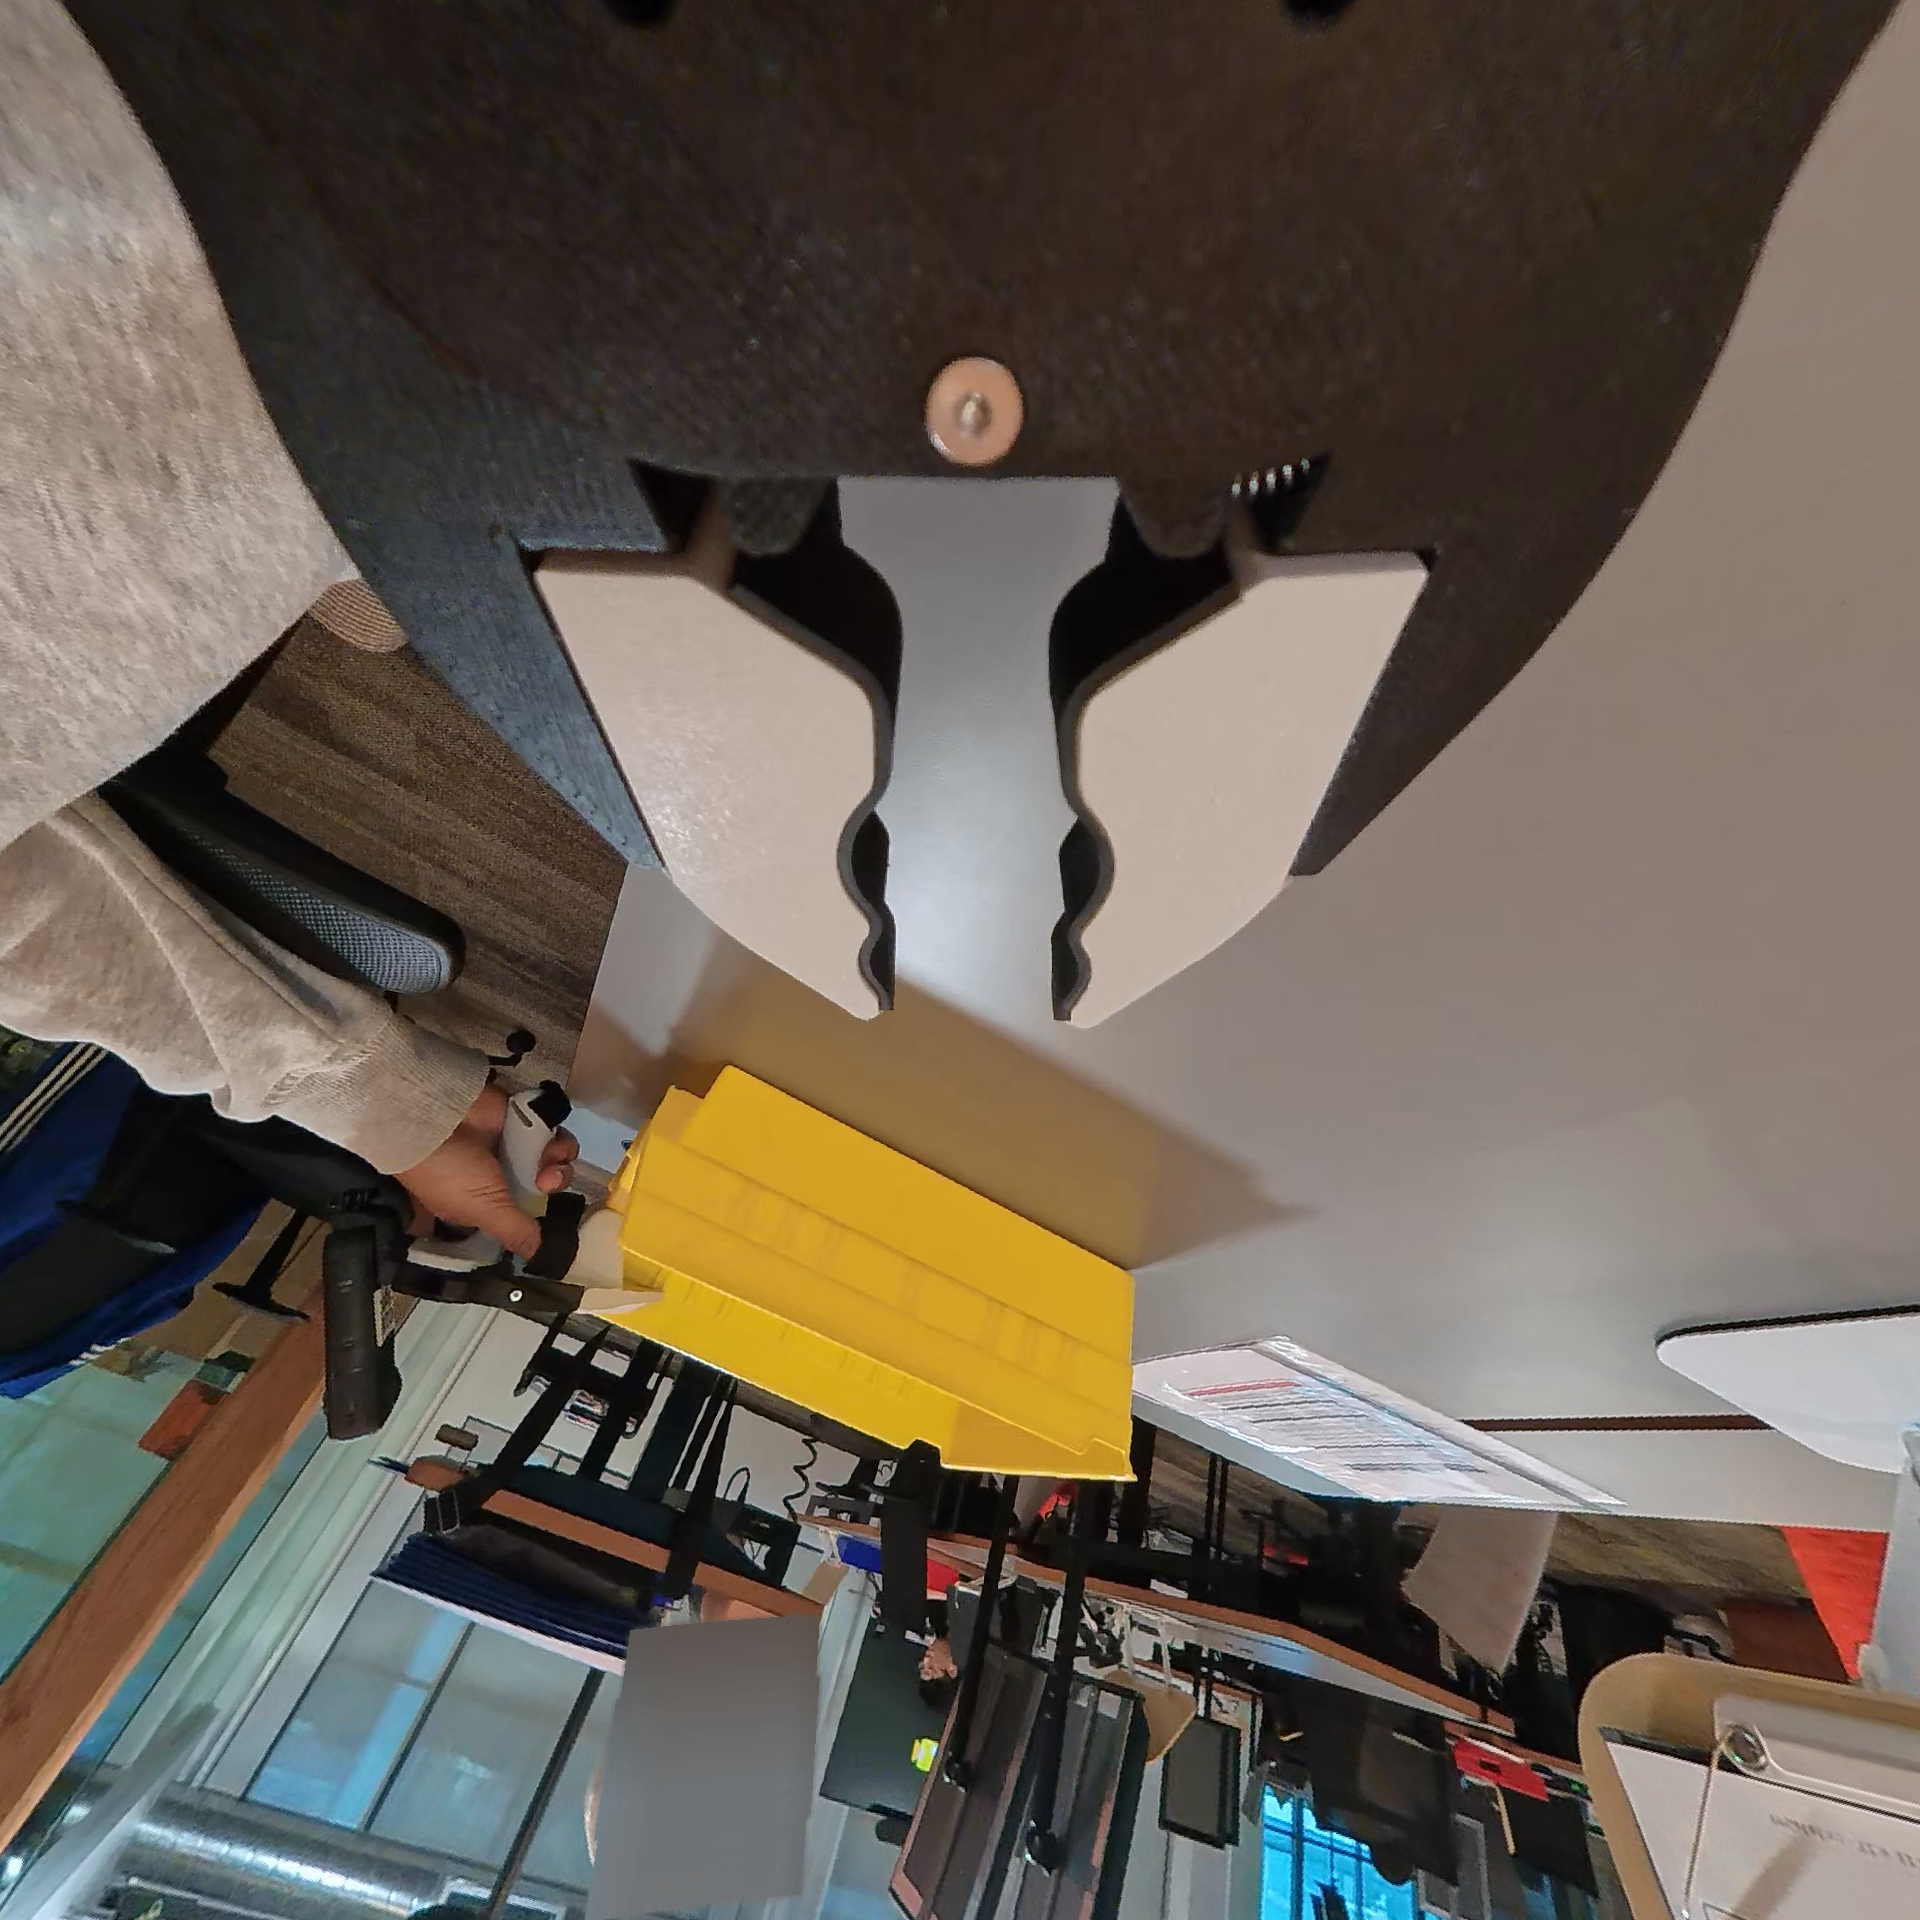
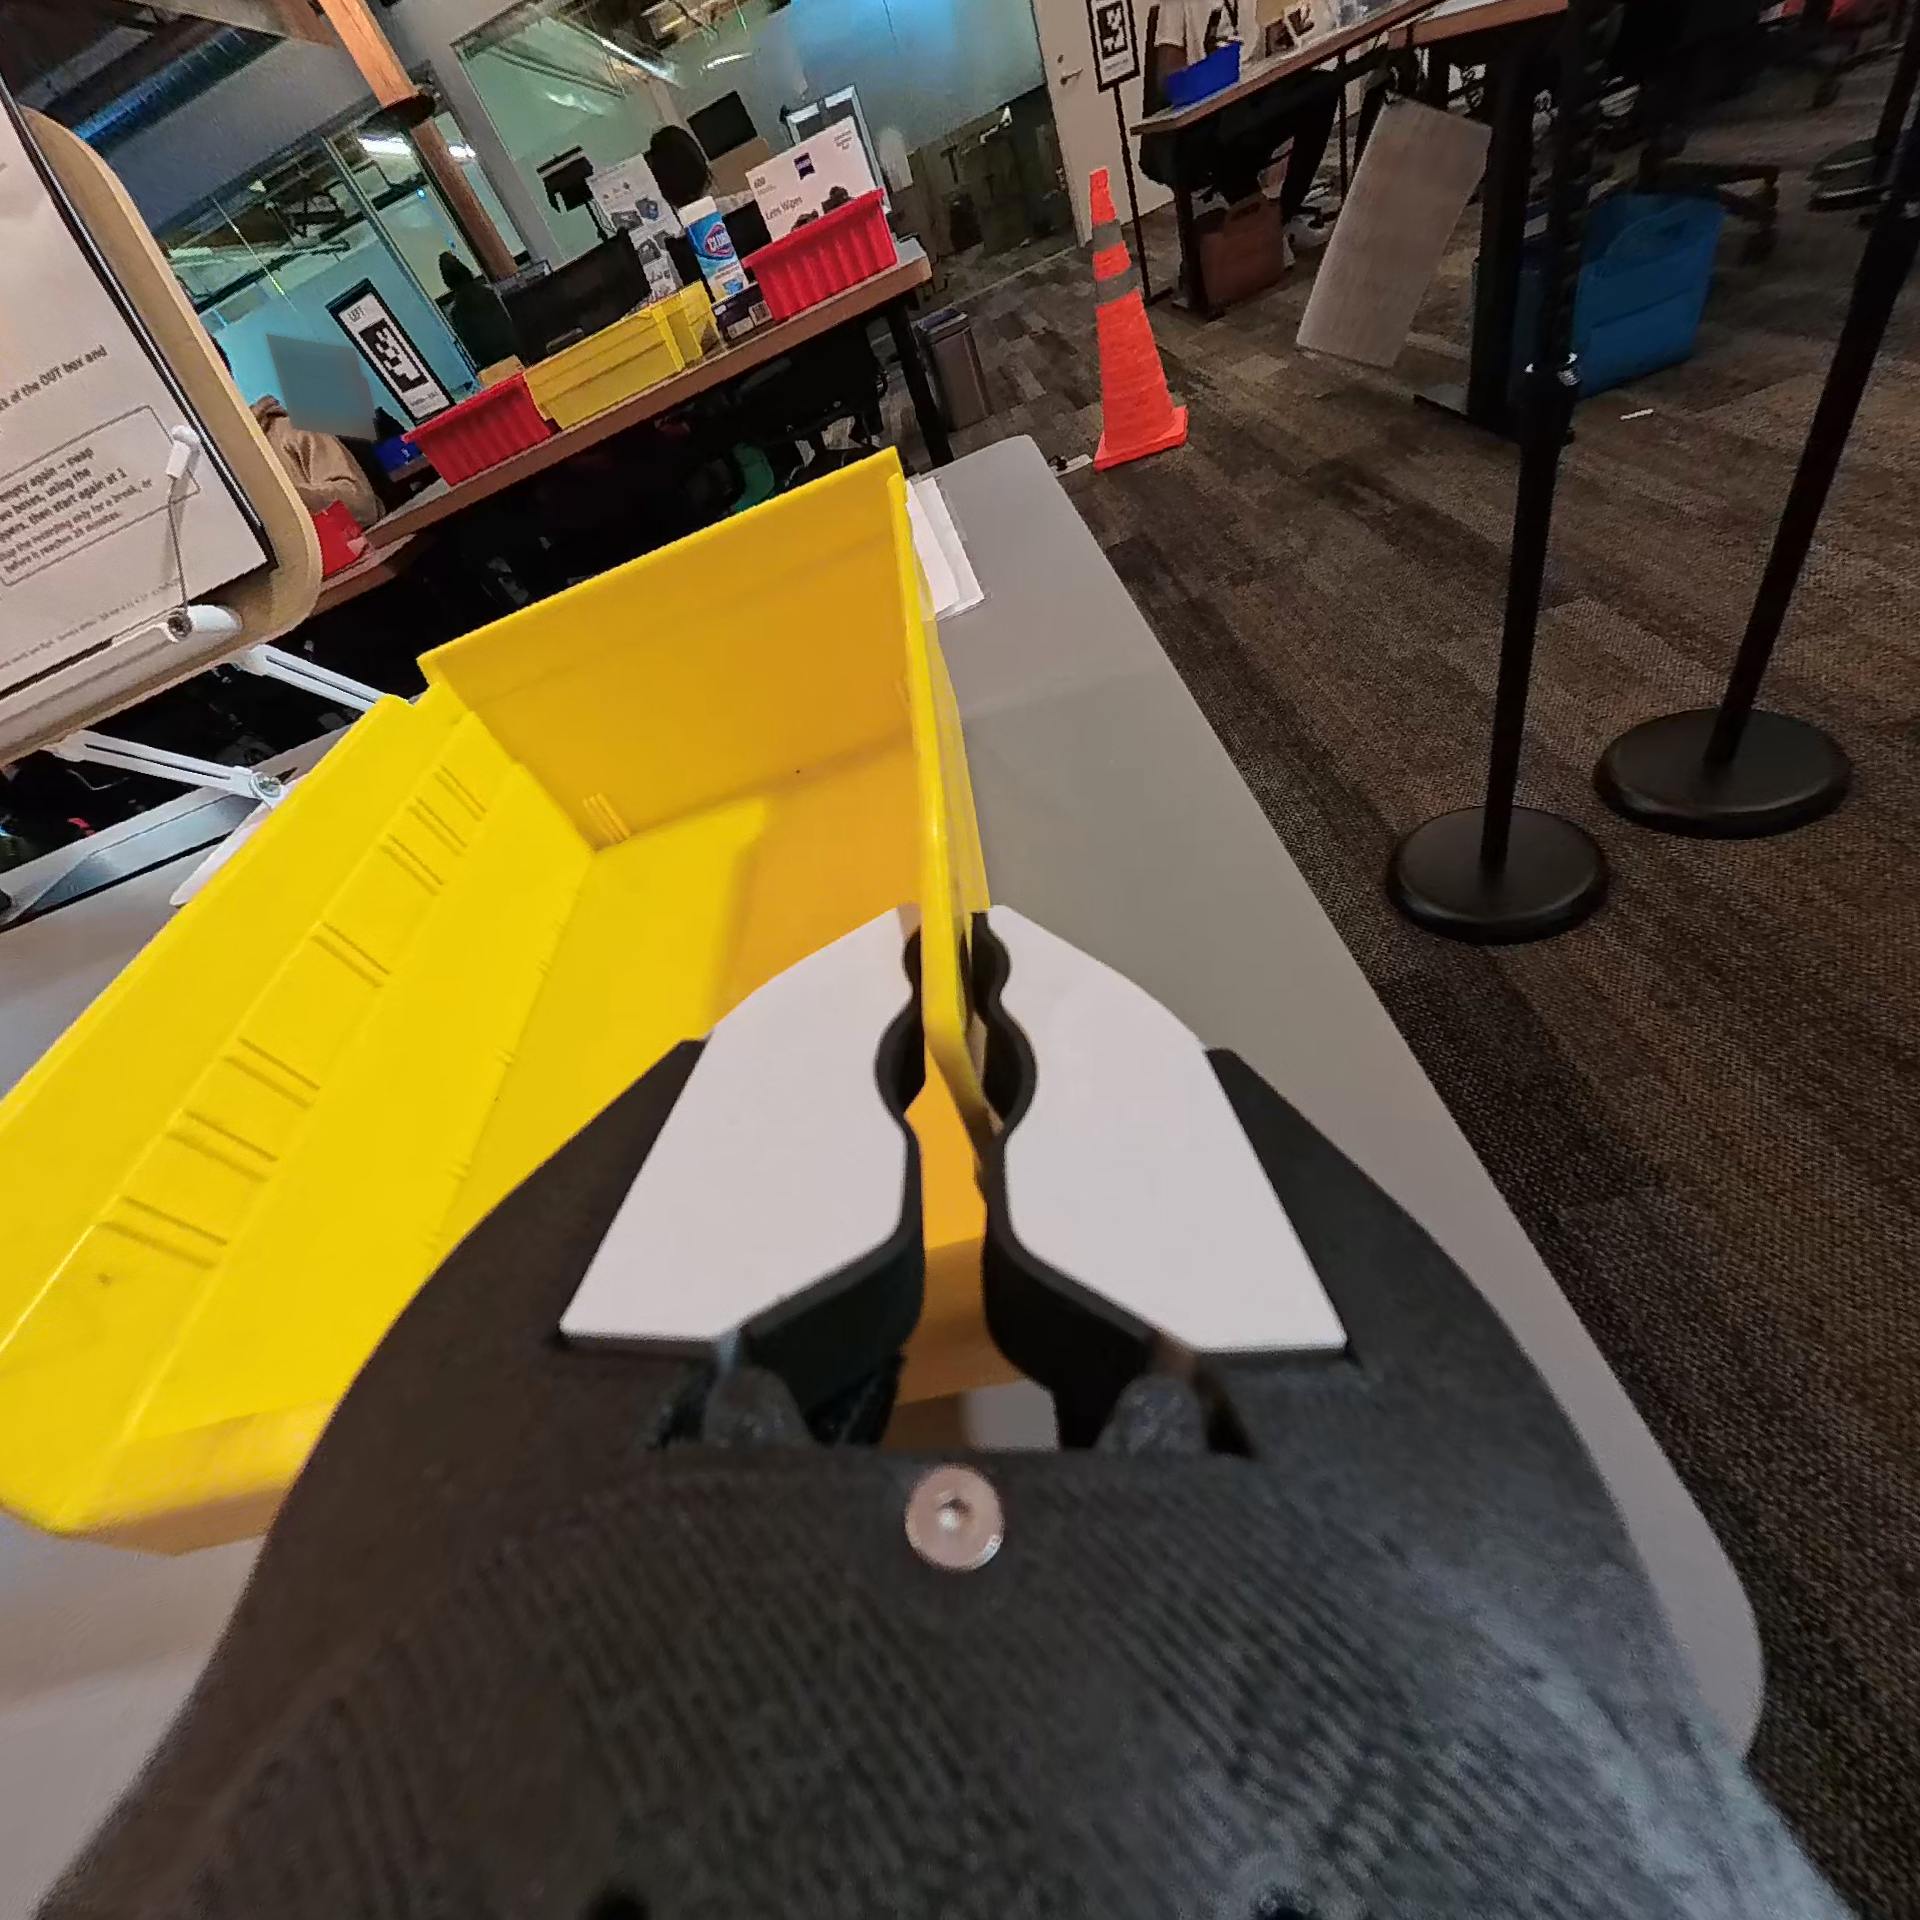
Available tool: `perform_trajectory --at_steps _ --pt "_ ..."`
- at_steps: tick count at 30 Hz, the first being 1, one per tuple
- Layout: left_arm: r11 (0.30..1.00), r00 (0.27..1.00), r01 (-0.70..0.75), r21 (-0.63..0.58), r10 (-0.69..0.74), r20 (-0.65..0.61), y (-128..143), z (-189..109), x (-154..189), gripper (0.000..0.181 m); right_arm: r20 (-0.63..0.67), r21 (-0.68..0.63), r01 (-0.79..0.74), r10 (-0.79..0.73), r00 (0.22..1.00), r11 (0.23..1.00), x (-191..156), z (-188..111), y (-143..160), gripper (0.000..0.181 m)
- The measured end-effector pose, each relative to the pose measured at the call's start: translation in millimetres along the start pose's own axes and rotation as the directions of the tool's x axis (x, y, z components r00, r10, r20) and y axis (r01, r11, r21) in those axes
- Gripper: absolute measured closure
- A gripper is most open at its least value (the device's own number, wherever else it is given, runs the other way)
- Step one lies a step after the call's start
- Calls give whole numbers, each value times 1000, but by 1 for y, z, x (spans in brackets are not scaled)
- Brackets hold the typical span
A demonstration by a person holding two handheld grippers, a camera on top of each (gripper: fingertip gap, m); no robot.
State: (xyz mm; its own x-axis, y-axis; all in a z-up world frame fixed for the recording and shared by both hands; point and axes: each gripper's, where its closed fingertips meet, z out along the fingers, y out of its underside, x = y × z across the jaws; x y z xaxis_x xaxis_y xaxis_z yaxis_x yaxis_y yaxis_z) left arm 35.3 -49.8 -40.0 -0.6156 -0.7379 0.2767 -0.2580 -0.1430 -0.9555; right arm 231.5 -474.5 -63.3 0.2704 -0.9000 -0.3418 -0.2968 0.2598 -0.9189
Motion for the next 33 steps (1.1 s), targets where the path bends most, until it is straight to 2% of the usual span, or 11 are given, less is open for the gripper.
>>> perform_trajectory --at_steps 20,23,25,27,29,31,33 --pt "1000 1000 11 -22 -11 -16 4 1 3 152 -30 19 -27 27 999 999 6 -3 -2 169" --pt "1000 1000 12 -24 -12 -15 4 2 2 152 -102 58 15 -9 995 998 15 -17 -15 147" --pt "1000 1000 11 -25 -11 -11 4 2 1 152 -155 138 37 -15 988 990 16 -34 -34 141" --pt "1000 1000 10 -26 -10 -7 5 2 0 152 -165 254 72 -30 986 964 2 -52 -59 142" --pt "999 1000 8 -33 -8 -4 7 3 -1 152 -120 348 116 -78 990 930 -31 -62 -78 146" --pt "999 1000 6 -42 -6 -2 8 3 -3 152 -19 377 158 -163 986 913 -80 -60 -85 147" --pt "999 1000 14 -31 -13 15 4 2 -9 152 97 354 219 -268 958 909 -138 -49 -77 148"
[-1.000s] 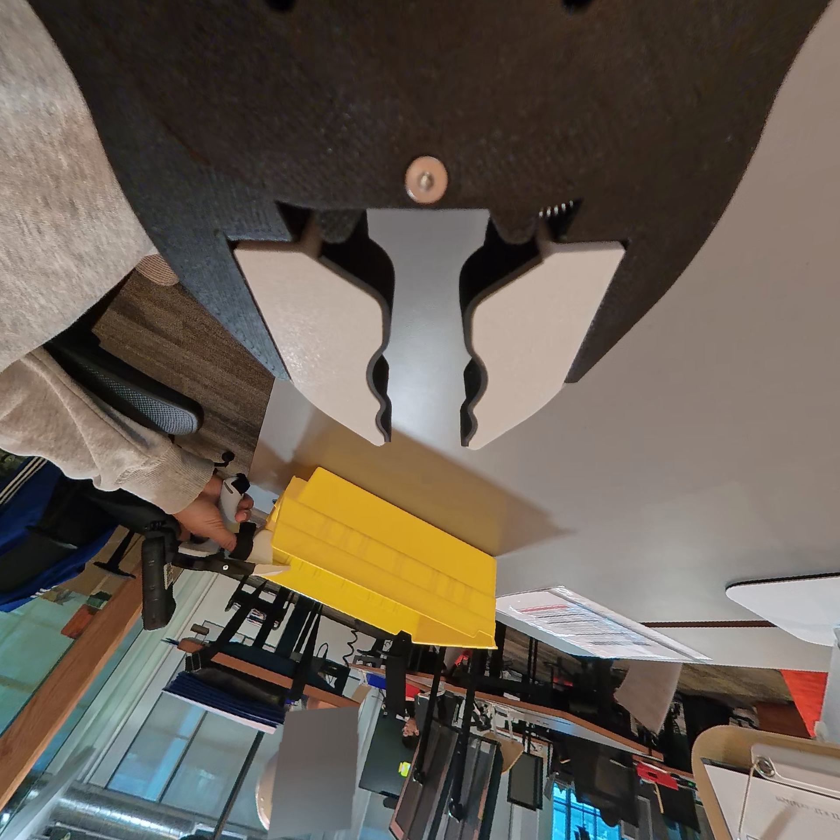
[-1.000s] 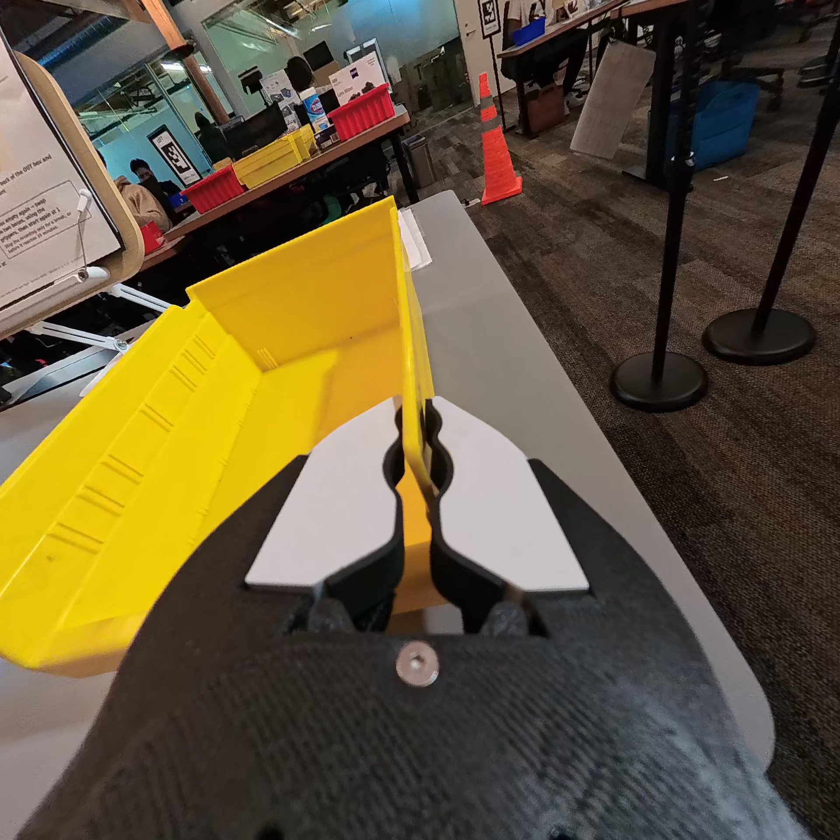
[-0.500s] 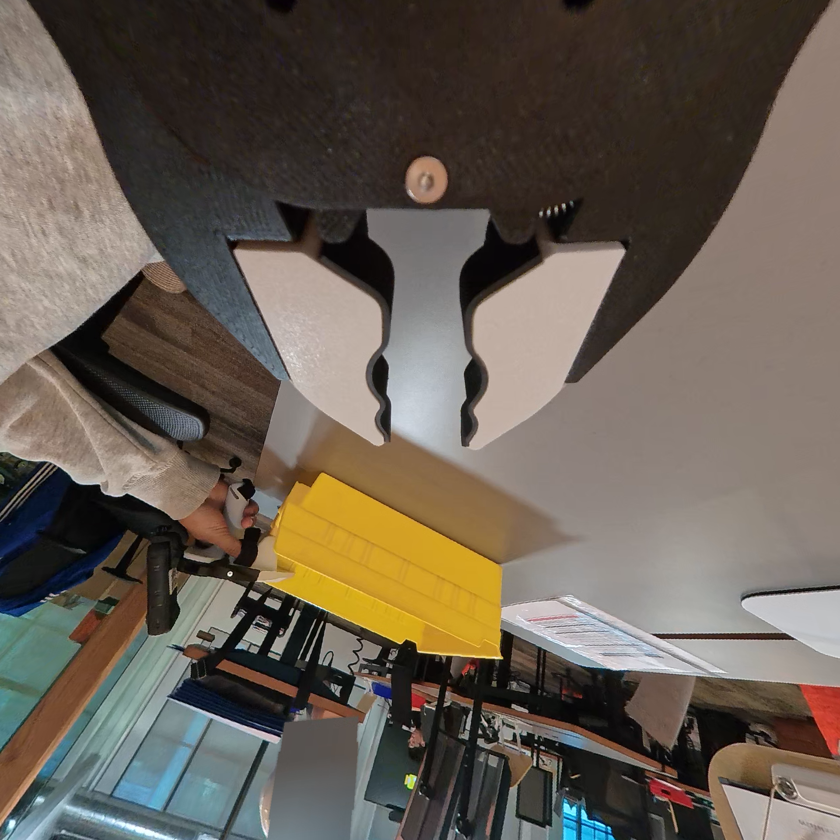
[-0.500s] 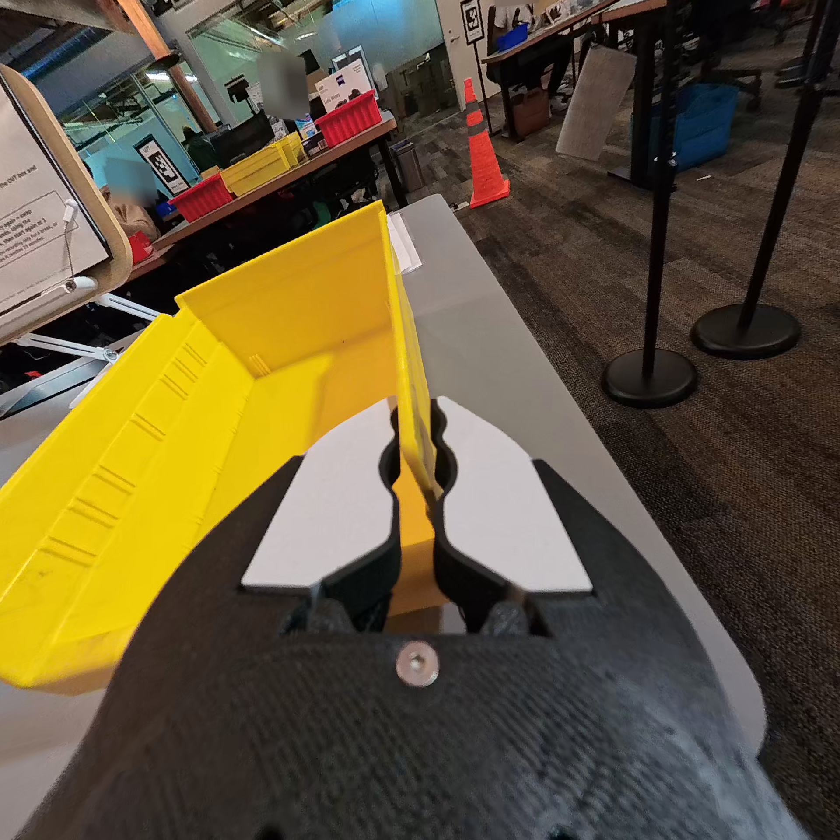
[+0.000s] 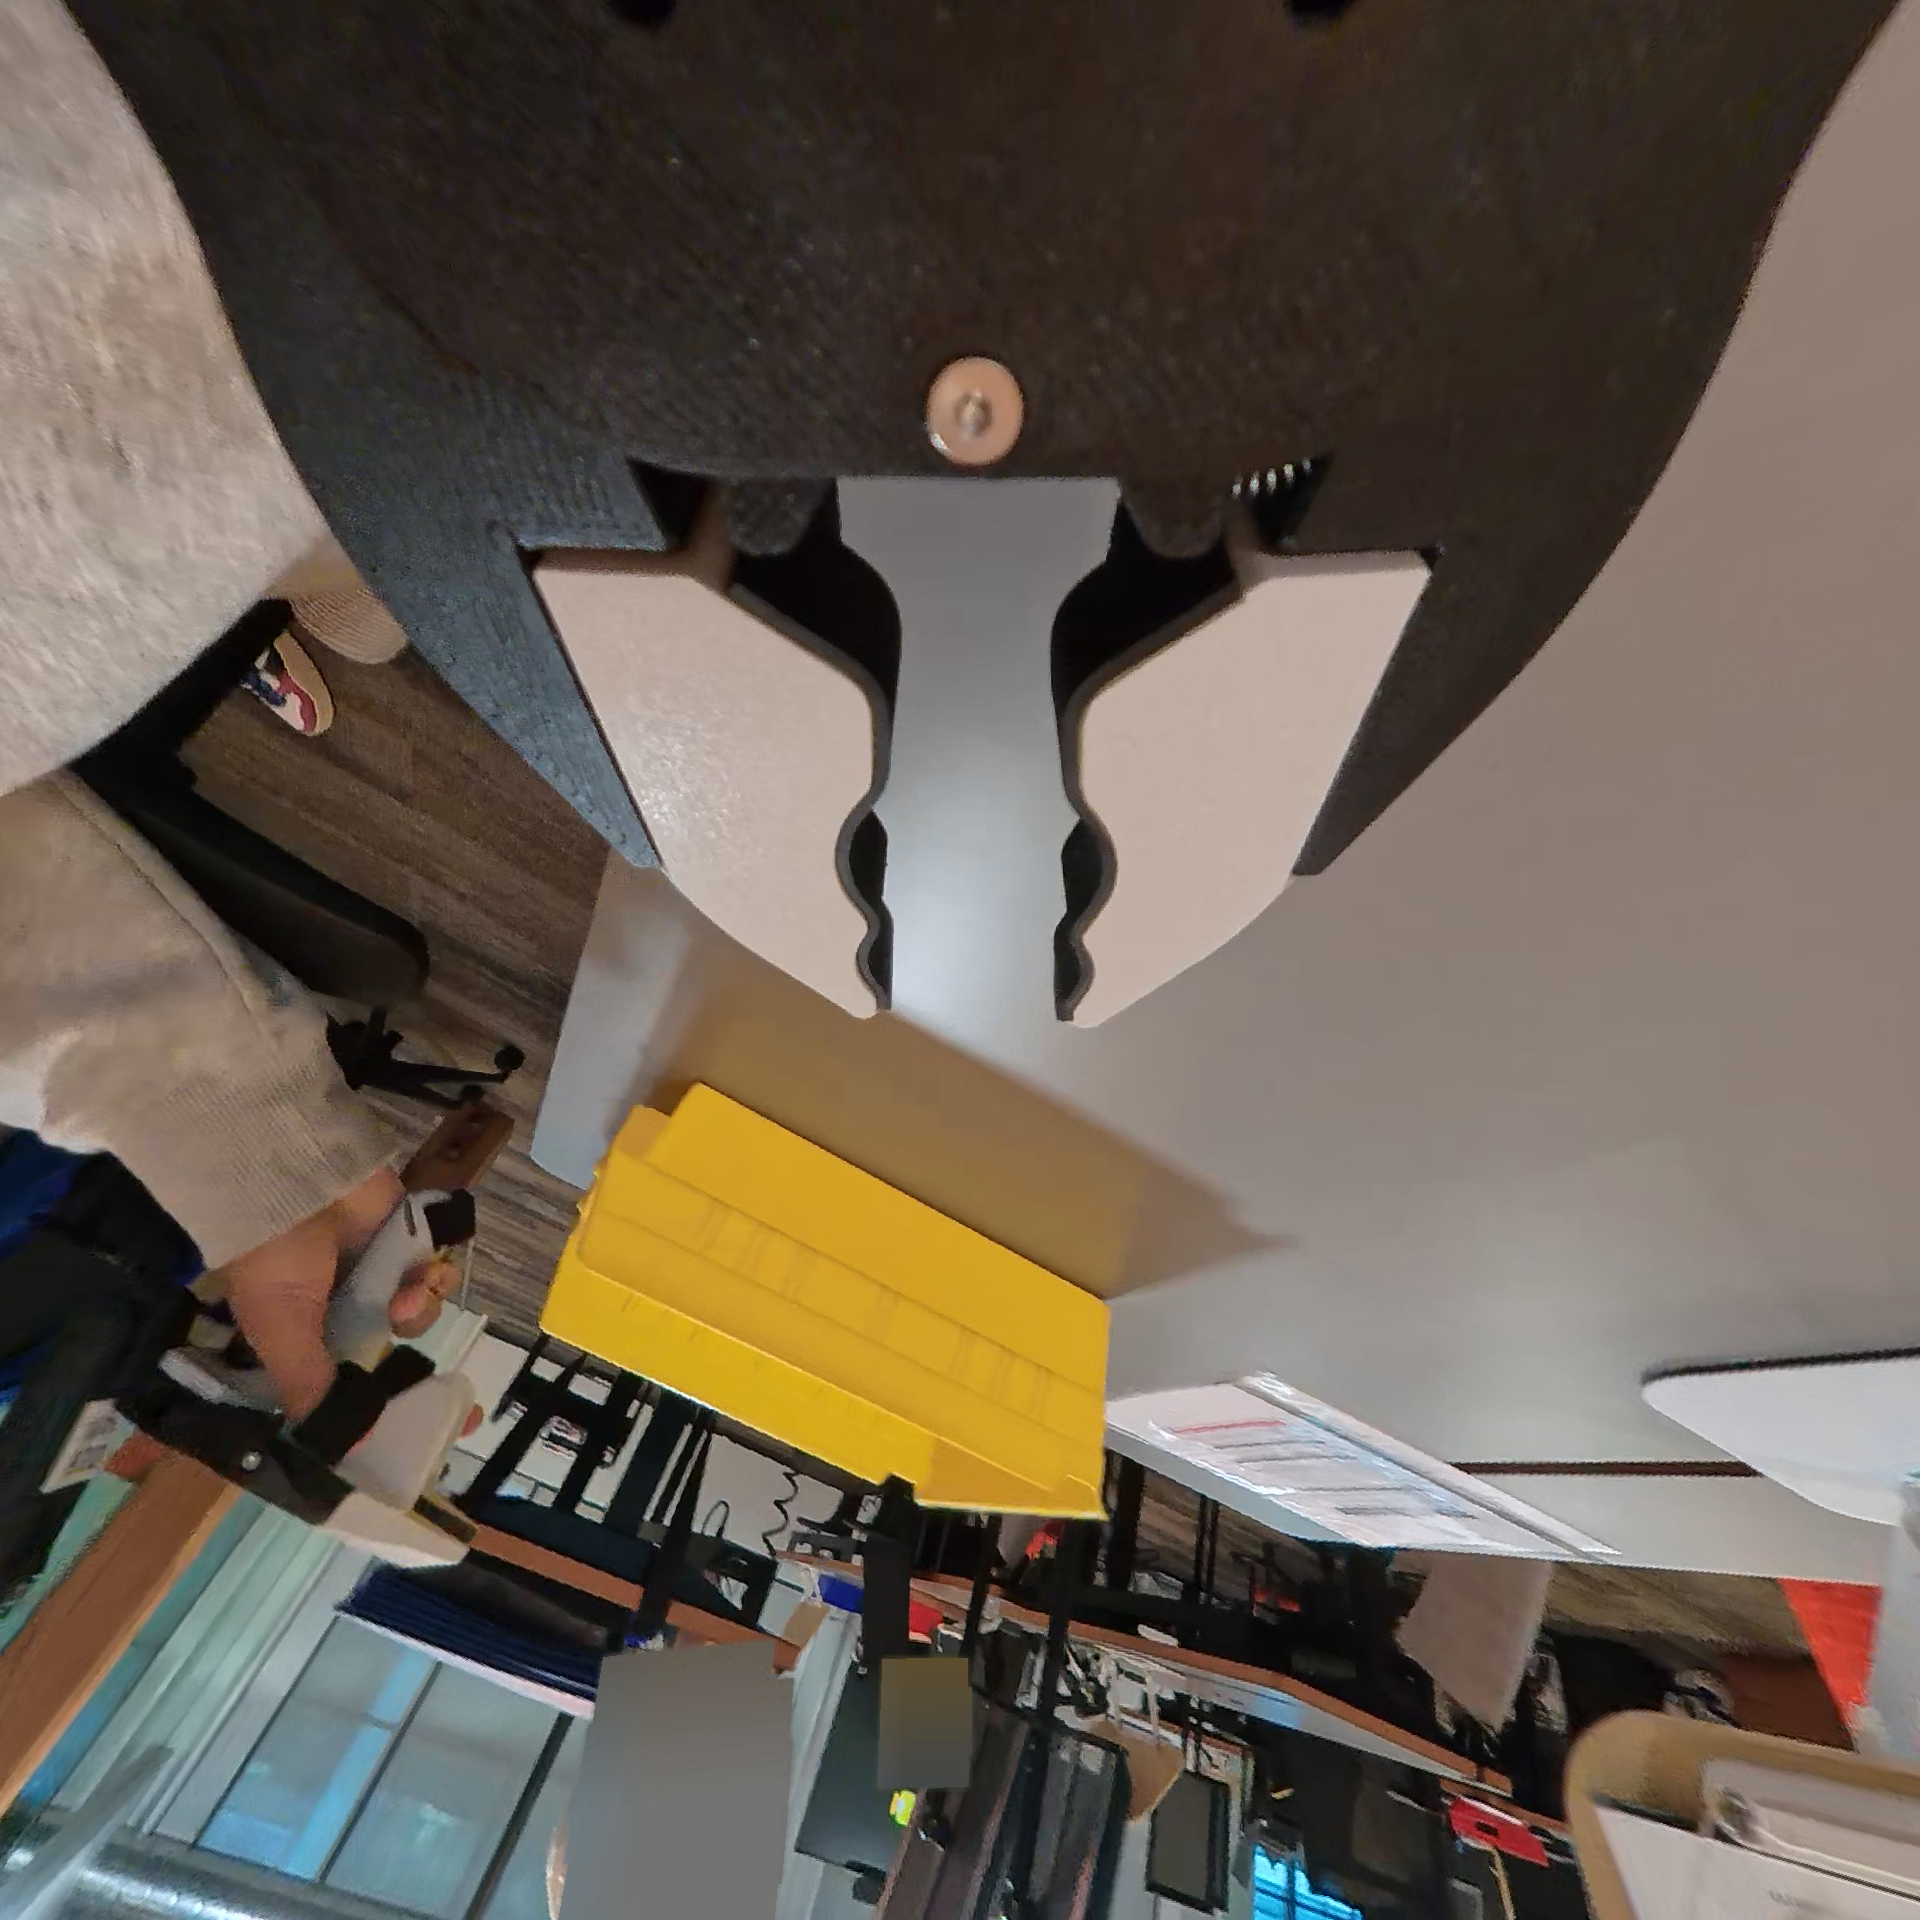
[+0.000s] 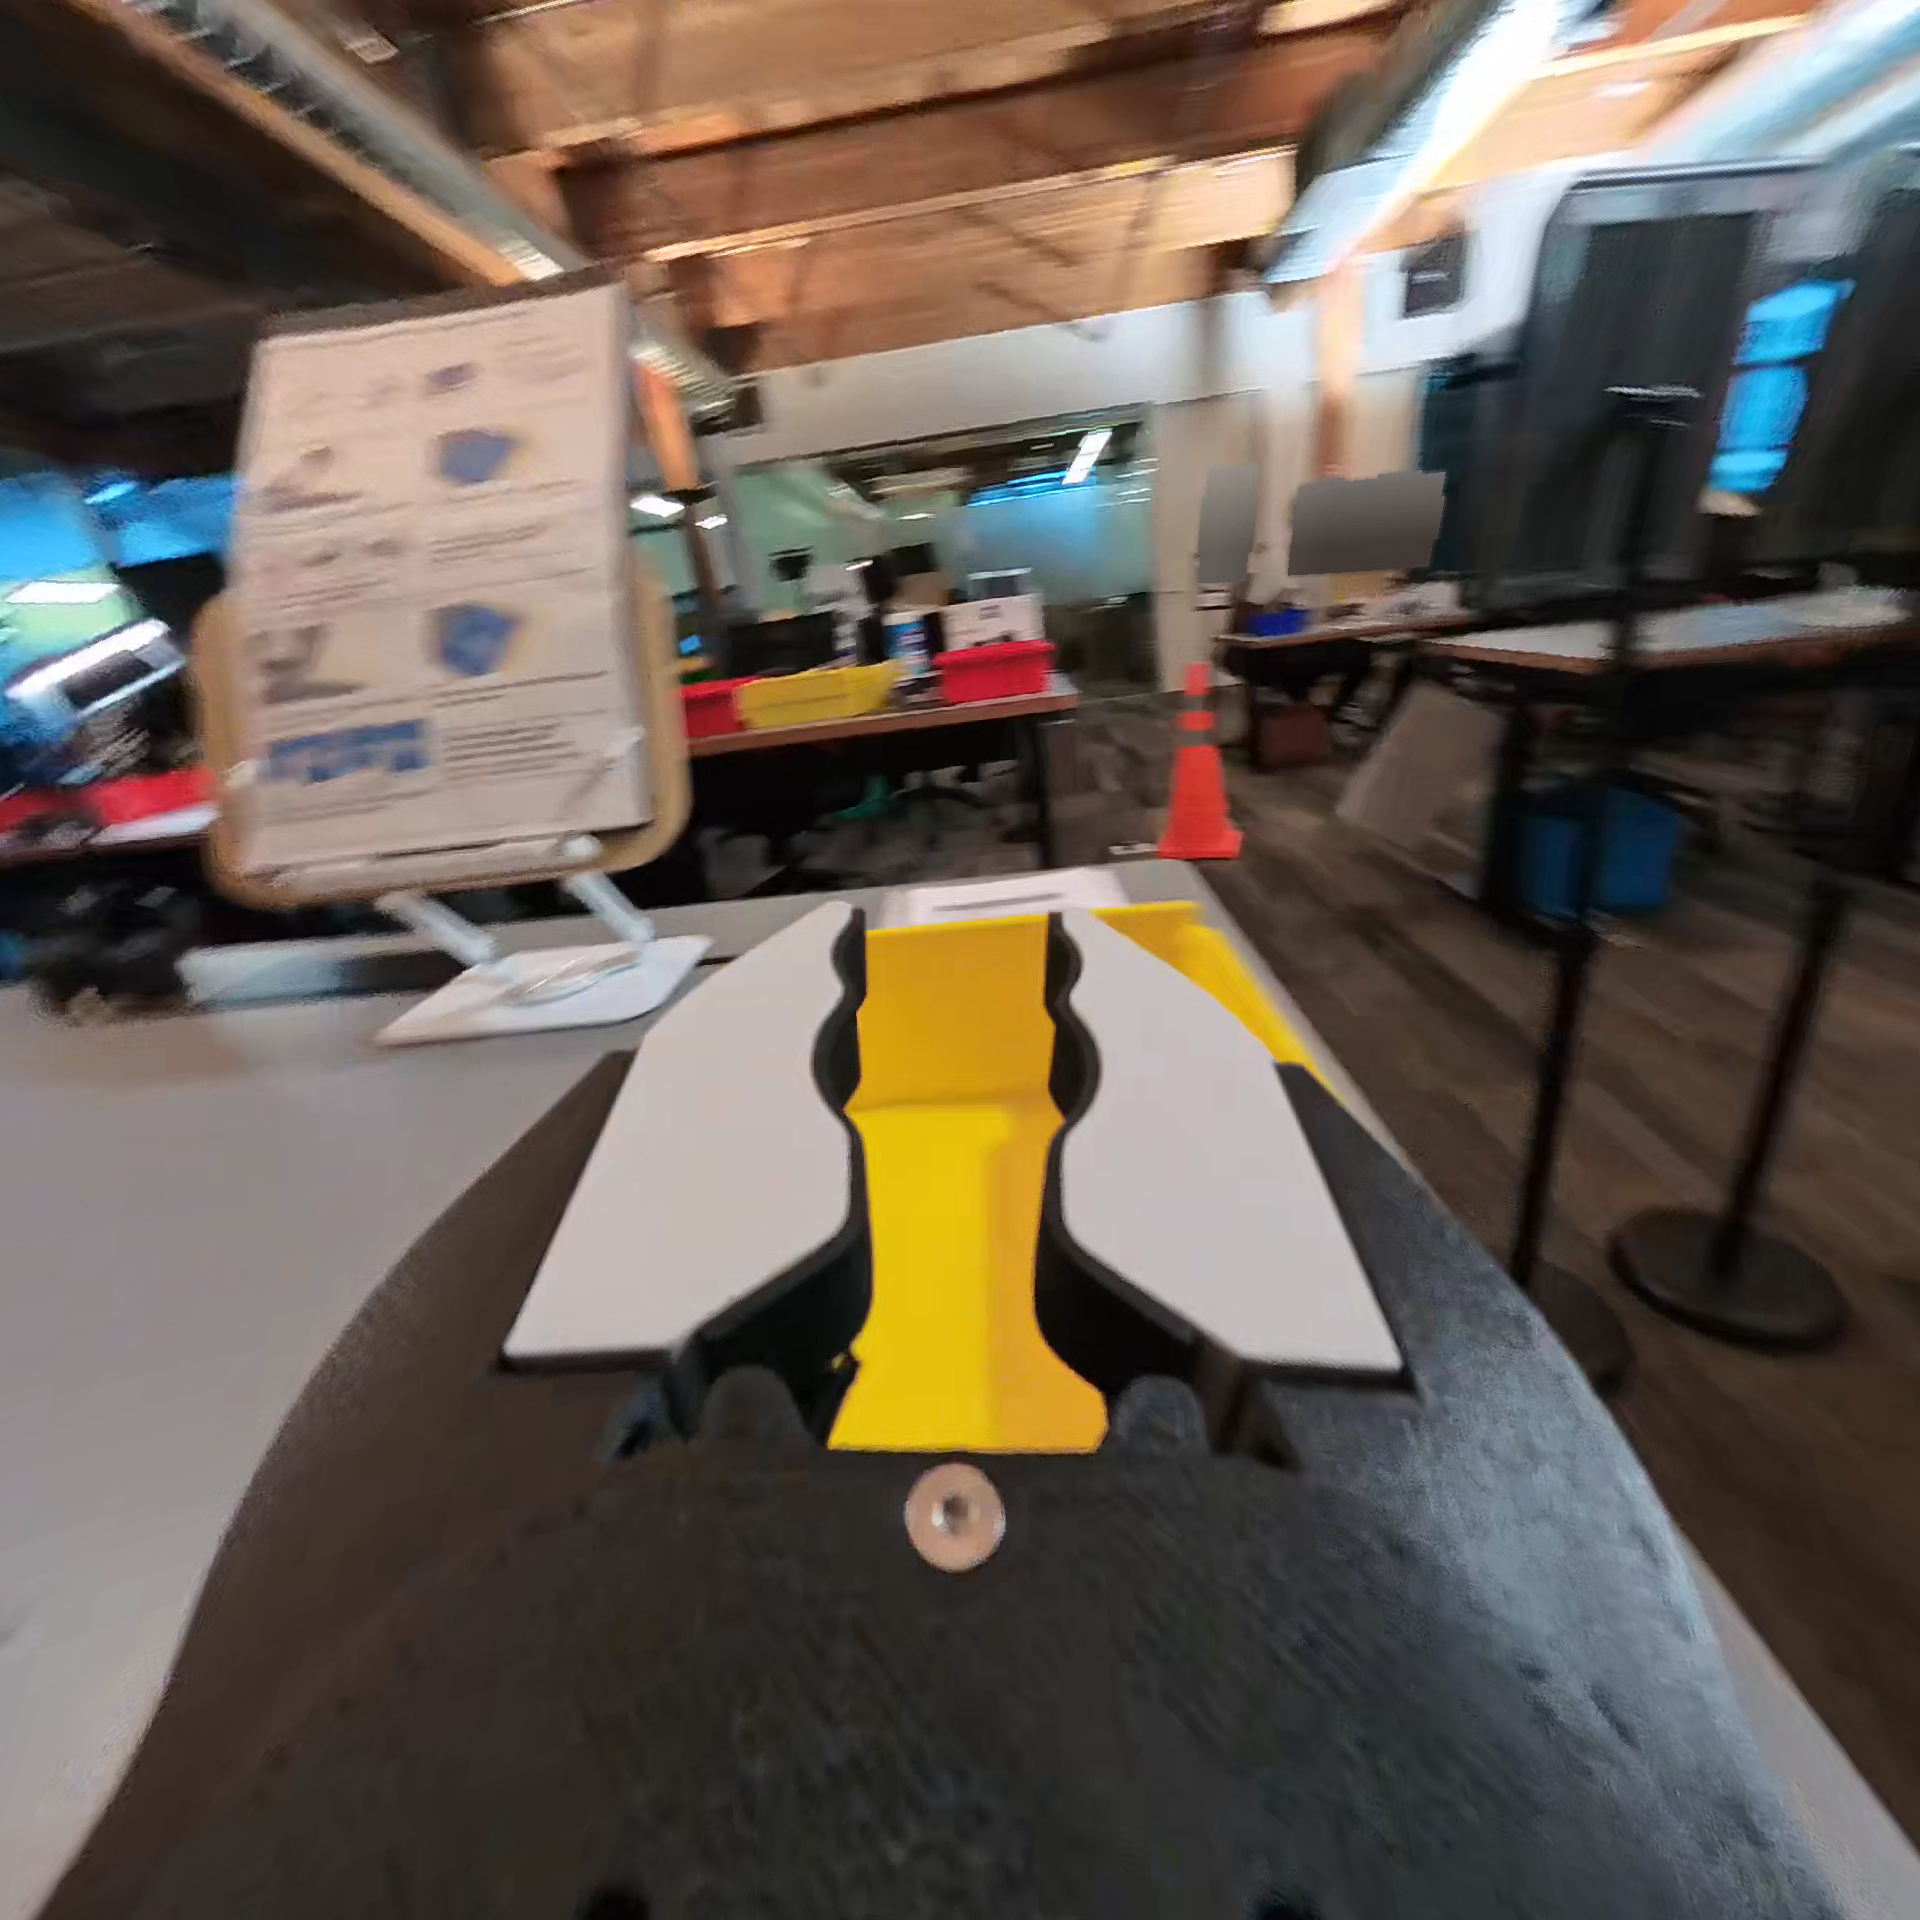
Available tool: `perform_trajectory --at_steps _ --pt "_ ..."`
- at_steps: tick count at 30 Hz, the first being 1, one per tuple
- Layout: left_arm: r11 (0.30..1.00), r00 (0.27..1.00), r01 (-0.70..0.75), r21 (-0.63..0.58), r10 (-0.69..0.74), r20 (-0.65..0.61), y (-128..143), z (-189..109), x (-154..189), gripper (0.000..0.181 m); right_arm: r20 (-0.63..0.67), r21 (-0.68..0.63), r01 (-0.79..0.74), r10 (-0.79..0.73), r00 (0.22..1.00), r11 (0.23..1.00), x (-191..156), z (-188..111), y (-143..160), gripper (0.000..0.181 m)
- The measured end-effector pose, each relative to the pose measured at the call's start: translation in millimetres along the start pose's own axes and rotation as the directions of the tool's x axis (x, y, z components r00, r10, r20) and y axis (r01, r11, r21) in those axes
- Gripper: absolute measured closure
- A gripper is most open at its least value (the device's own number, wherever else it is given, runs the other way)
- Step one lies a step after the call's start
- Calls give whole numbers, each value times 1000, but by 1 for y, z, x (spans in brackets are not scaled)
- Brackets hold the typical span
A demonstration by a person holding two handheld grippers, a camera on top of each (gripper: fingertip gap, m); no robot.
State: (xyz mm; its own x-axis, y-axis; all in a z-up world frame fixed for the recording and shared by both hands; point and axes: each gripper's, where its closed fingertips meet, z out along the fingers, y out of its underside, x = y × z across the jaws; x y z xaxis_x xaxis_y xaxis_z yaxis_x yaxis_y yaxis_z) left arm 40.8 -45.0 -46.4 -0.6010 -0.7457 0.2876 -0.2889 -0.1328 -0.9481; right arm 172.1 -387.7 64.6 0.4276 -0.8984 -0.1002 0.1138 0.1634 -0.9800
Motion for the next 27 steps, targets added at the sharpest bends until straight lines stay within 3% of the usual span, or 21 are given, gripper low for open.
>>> perform_trajectory --at_steps 3,7,9,12,14,16,20,24,27 --pt "999 995 10 38 -14 95 -16 -12 -24 149 215 -8 117 -113 970 993 -89 16 6 151" --pt "998 893 -8 60 -20 450 -46 -76 -92 129 400 -2 190 -174 900 982 -166 11 9 152" --pt "992 756 -82 91 2 655 -60 -137 -123 127 464 4 141 -127 877 990 -186 5 12 158" --pt "978 431 -203 58 35 902 -63 -244 -149 130 546 -58 14 20 838 998 -206 4 36 165" --pt "973 260 -232 -19 80 962 -55 -294 -156 133 586 -160 -3 98 805 987 -216 9 63 164" --pt "975 158 -194 -111 143 977 -39 -323 -167 132 618 -239 11 144 773 971 -225 13 84 163" --pt "982 153 -66 -179 187 970 -6 -335 -191 129 666 -282 59 151 730 958 -244 14 99 162" --pt "978 93 -89 -191 199 976 -7 -356 -195 168 689 -293 110 131 713 950 -252 9 109 163" --pt "987 122 -97 -125 136 983 -6 -366 -195 174 702 -310 132 134 699 942 -257 6 115 163"
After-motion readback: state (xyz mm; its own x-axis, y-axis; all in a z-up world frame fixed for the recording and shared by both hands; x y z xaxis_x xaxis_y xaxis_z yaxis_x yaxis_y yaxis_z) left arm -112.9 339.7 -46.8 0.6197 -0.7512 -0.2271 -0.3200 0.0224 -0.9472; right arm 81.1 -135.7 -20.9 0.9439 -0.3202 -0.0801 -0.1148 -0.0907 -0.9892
